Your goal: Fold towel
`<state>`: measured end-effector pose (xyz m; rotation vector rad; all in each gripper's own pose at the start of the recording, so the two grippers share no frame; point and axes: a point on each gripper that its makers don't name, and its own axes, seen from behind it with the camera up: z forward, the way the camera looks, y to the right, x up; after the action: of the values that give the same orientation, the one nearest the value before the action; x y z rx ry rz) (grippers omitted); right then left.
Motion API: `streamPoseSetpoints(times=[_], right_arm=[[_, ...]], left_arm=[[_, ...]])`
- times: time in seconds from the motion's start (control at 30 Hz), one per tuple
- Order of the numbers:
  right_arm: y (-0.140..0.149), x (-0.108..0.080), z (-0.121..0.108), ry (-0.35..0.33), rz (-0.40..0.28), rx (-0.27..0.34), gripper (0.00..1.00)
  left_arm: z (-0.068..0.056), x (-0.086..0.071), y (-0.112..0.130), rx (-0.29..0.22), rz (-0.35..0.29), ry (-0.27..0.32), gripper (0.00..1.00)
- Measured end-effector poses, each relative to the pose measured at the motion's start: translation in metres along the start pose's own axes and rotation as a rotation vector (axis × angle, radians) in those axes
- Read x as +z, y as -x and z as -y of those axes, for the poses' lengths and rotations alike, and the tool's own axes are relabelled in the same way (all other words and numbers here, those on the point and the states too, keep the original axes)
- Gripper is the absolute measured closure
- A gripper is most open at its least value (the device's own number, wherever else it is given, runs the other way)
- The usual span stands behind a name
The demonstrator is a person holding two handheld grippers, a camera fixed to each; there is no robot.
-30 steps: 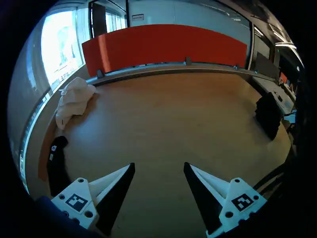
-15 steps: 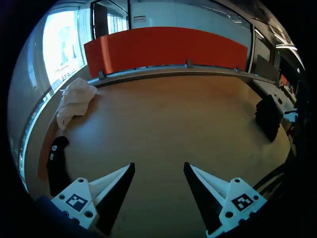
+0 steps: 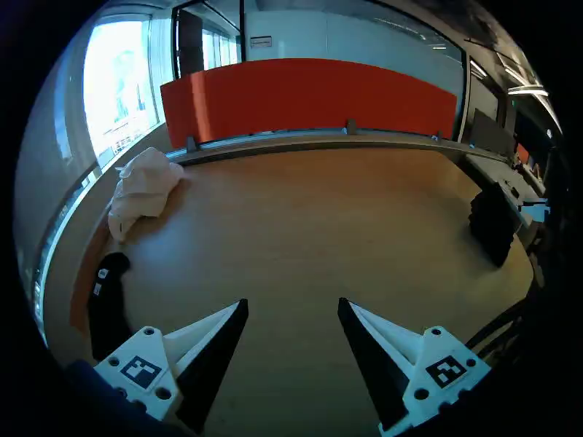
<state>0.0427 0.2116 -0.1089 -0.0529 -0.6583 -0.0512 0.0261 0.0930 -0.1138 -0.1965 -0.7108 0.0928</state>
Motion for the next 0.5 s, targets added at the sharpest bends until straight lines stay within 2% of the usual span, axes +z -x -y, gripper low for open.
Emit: streamPoseSetpoints(times=[0.2, 0.4, 0.5], right_arm=[[-0.024, -0.007, 0.017, -0.021, -0.084, 0.038, 0.00], [-0.055, -0.019, 0.030, -0.028, -0.206, 0.095, 0.00], [-0.065, -0.024, 0.038, -0.036, -0.245, 0.116, 0.00]], left_arm=[[0.002, -0.002, -0.005, -0.016, -0.023, 0.006, 0.09], [0.004, -0.004, -0.012, -0.021, -0.051, 0.011, 0.09], [0.005, -0.005, -0.017, -0.021, -0.067, 0.009, 0.09]])
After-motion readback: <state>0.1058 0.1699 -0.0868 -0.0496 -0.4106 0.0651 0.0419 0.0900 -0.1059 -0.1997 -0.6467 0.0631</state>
